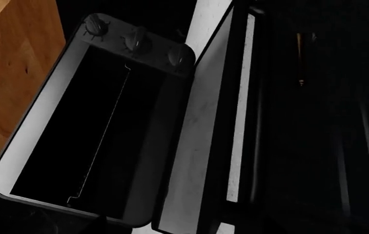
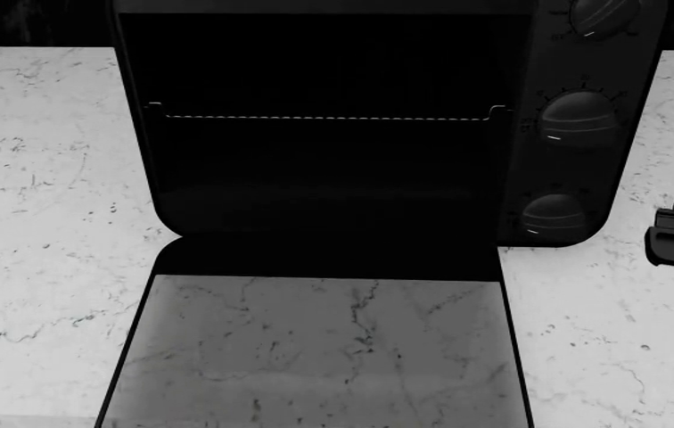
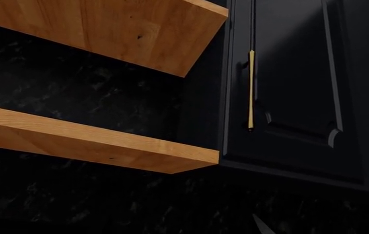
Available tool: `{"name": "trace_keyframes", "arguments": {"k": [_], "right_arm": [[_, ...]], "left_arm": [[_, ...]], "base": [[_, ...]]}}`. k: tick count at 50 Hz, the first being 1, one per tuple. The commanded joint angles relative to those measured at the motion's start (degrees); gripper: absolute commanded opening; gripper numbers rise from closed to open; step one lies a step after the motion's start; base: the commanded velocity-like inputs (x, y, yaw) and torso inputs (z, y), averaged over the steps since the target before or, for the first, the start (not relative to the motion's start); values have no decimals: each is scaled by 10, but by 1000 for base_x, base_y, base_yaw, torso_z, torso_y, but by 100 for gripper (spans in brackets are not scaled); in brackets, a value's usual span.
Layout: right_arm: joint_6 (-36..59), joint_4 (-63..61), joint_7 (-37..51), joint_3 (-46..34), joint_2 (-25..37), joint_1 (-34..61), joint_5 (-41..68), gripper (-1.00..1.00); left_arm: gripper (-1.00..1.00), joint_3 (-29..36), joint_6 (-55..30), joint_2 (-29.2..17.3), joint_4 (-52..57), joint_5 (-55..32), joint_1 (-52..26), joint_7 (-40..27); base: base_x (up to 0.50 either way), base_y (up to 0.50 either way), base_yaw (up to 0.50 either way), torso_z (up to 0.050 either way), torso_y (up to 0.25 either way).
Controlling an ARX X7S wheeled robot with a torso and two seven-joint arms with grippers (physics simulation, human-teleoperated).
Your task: Close the toaster oven door.
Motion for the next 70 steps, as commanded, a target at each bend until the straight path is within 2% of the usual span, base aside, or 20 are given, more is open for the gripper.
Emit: {"name": "trace_keyframes", "arguments": {"k": [1, 13, 24, 43, 51, 55, 65, 70], "right_arm": [[-22, 3, 2, 1, 2, -27, -8, 100], [-39, 6, 6, -4, 3, -44, -16, 100], [-37, 6, 20, -5, 12, -42, -1, 100], [-65, 7, 20, 12, 15, -85, -9, 100], [-65, 11, 28, 3, 22, -78, -5, 100], [-72, 12, 27, 4, 20, -88, -12, 100], [-74, 8, 33, 19, 27, -98, 1, 100], [-76, 7, 38, 19, 30, -98, 5, 100]], "left_arm": [[100, 33, 14, 9, -39, 31, -27, 10], [100, 67, -6, 45, -96, 64, -122, 31], [100, 112, 19, 76, -176, 93, -214, 43], [100, 157, 48, 115, -269, 134, -306, 38], [100, 170, 69, 133, -315, 172, -351, 1], [100, 172, 81, 135, -319, 188, -350, -26], [100, 160, 127, 145, -319, 230, -357, -150], [100, 160, 143, 149, -325, 245, -364, -189]], "base": [[0, 0, 0, 0, 0], [0, 0, 0, 0, 0], [0, 0, 0, 0, 0], [0, 0, 0, 0, 0], [0, 0, 0, 0, 0], [0, 0, 0, 0, 0], [0, 0, 0, 0, 0], [0, 0, 0, 0, 0]]}}
